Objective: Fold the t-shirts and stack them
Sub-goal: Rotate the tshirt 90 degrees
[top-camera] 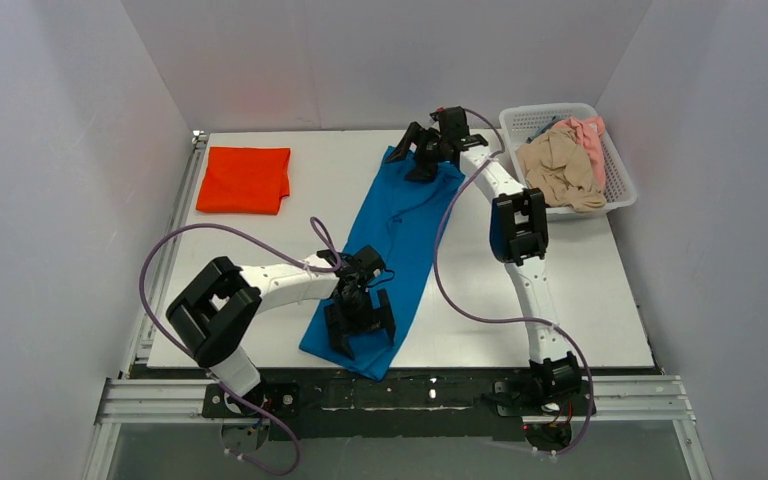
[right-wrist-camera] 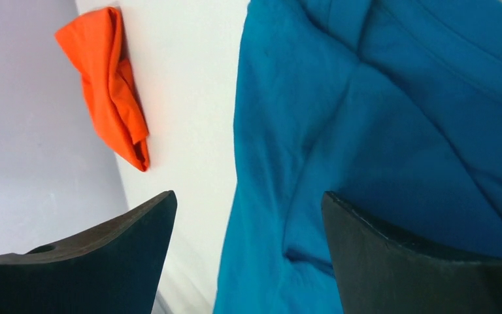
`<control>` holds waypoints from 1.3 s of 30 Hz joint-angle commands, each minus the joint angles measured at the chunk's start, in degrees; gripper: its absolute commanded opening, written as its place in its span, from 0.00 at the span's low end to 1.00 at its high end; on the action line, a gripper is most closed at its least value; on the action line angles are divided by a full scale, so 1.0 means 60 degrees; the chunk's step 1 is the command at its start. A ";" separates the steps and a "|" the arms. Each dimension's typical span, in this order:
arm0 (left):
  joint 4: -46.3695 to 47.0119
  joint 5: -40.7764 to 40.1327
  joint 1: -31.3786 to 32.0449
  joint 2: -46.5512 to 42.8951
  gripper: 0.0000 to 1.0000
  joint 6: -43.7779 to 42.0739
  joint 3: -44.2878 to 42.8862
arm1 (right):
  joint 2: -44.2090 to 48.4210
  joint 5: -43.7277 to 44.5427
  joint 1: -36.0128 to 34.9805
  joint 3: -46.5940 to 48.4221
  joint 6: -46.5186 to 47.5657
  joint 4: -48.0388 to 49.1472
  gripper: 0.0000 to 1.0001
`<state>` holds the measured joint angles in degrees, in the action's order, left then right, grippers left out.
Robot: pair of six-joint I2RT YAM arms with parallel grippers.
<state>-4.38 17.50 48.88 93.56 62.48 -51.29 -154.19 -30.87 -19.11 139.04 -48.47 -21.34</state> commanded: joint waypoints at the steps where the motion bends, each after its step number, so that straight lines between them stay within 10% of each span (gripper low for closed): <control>1: -0.0025 0.0275 0.0053 0.0512 0.98 -0.0547 -0.0243 | 0.2619 0.1597 0.0144 -0.0596 0.2803 -0.1306 0.90; 12: 0.1292 0.1258 0.0610 0.1578 0.98 -0.0624 -0.0834 | 0.5285 0.3322 -0.0012 -0.5188 0.4251 -0.1913 0.92; 18: 0.2243 0.1857 0.1195 0.3179 0.98 -0.0129 -0.2708 | 0.4036 0.2702 -0.0099 -0.4122 0.3856 -0.2563 0.92; 29: -0.3317 0.2471 0.1697 0.0598 0.98 -0.3721 -0.2293 | 0.7415 0.3606 0.0402 -0.7106 0.4270 -0.3114 0.93; 39: -0.4074 0.0658 0.1108 -0.1495 0.98 -0.4232 -0.2635 | 0.8036 0.3703 -0.0831 -0.8842 0.3403 -0.2476 0.93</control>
<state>-18.24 27.77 58.59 91.92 39.22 -70.04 -103.79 -10.70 -19.92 86.76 -25.56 -37.08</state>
